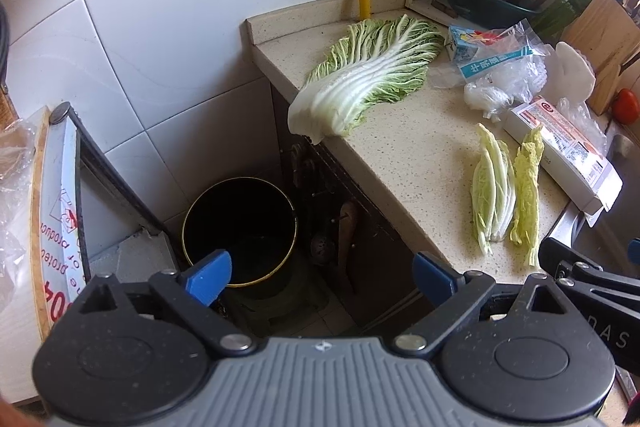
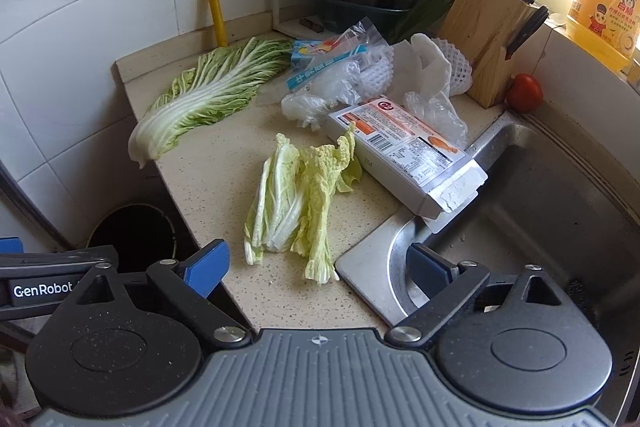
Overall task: Collect trash
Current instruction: 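Move both tools toward the cabbage leaves on the counter, then lower right tool over pale yellow leaves while left tool reaches large green leaf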
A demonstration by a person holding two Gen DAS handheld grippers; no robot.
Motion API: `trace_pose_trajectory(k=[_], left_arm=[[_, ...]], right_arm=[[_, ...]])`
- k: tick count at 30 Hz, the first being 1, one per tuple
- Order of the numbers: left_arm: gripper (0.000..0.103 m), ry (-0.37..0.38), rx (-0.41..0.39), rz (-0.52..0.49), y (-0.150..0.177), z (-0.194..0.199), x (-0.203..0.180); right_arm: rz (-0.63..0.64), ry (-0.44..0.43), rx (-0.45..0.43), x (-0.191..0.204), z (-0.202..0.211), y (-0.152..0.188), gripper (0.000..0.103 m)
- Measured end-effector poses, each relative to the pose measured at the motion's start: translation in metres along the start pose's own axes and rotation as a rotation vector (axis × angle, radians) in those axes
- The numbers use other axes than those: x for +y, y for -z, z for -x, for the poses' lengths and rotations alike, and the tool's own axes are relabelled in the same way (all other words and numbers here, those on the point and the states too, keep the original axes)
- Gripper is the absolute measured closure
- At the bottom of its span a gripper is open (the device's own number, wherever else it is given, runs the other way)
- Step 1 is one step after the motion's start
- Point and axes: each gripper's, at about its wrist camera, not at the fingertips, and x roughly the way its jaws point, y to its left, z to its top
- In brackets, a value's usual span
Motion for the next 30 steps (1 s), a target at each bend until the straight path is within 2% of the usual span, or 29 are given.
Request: trace_pose_trajectory(k=[7,9,11,20,30], left_arm=[[0.014,-0.002,0.009,0.005,0.0,-0.002,0.006],[0.014,0.003,0.009,0.005,0.0,-0.002,0.008],[0.014,0.003,0.005,0.004,0.0,0.0,0.008],[0.013,0.015,0.004,0.007,-0.005,-0.002,0.01],[0.013,0.06,-0.001,-0.056,-0.016,-0.006,-0.004]], right_arm=[[0.017,-0.032,0.023,0.01,-0.004,-0.001,0.018],[0.017,-0.043,0.035,0.012,-0.005,-0.001,0.025],[0.025,-0.048,0.049,0.015,-0.008,-0.002,0.027],[0.016,-0.044,0.047,0.018,-0.008,-0.005,0.027],[-0.033,-0.001,0.04,0.006,-0.006,-0.009,0.027]])
